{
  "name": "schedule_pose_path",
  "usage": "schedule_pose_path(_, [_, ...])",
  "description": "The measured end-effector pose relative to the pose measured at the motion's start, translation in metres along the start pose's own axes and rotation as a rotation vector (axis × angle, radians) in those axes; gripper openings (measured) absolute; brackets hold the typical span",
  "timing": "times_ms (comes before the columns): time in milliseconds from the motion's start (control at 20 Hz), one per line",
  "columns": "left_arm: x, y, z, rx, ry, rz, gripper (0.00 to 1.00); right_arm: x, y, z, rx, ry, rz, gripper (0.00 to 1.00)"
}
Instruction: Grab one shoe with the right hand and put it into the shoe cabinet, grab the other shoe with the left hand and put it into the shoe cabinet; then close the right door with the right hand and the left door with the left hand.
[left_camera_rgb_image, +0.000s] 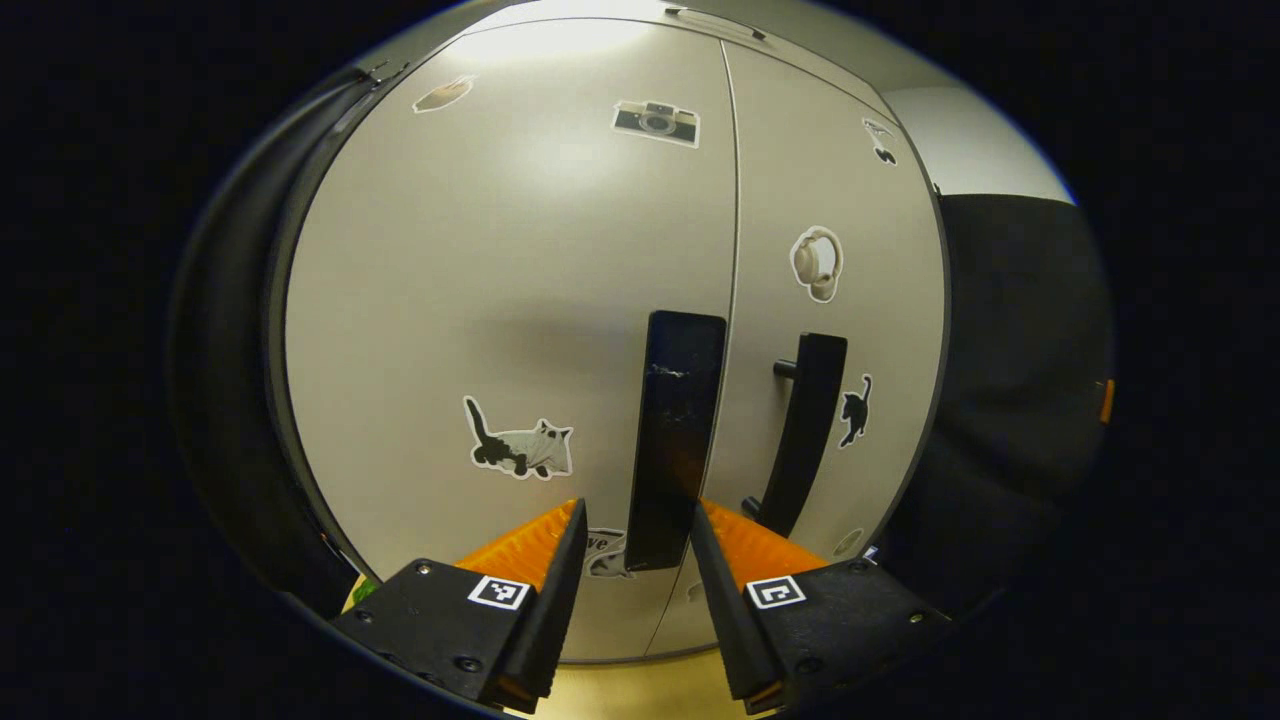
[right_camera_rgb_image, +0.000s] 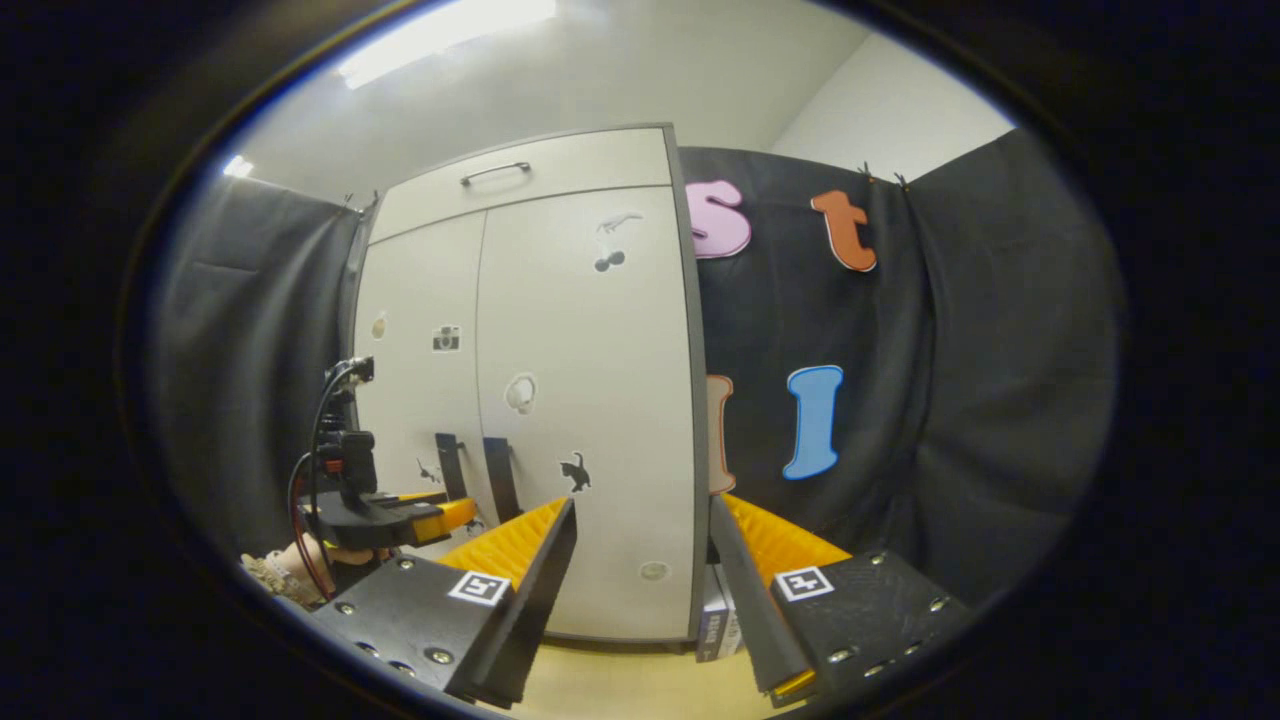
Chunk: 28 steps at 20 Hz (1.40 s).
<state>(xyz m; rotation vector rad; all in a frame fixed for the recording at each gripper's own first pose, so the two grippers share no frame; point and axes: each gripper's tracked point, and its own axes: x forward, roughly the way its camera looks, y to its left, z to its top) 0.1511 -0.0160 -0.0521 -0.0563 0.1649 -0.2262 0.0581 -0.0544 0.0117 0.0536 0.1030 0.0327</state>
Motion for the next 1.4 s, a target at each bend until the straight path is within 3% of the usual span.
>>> schedule_pose_path(800, [-0.214, 0.011, 0.1, 0.106, -0.186, 0.104, 0.59, -0.041, 0.053, 0.026, 0.021, -0.049, 0.093, 0.8])
schedule_pose_path(1350, [-0.26, 0.015, 0.111, 0.08, -0.222, 0.124, 0.59, -0.061, 0.078, 0.045, 0.027, -0.09, 0.125, 0.81])
schedule_pose_path(1400, [-0.261, 0.016, 0.112, 0.078, -0.224, 0.122, 0.53, -0.063, 0.078, 0.045, 0.028, -0.091, 0.124, 0.81])
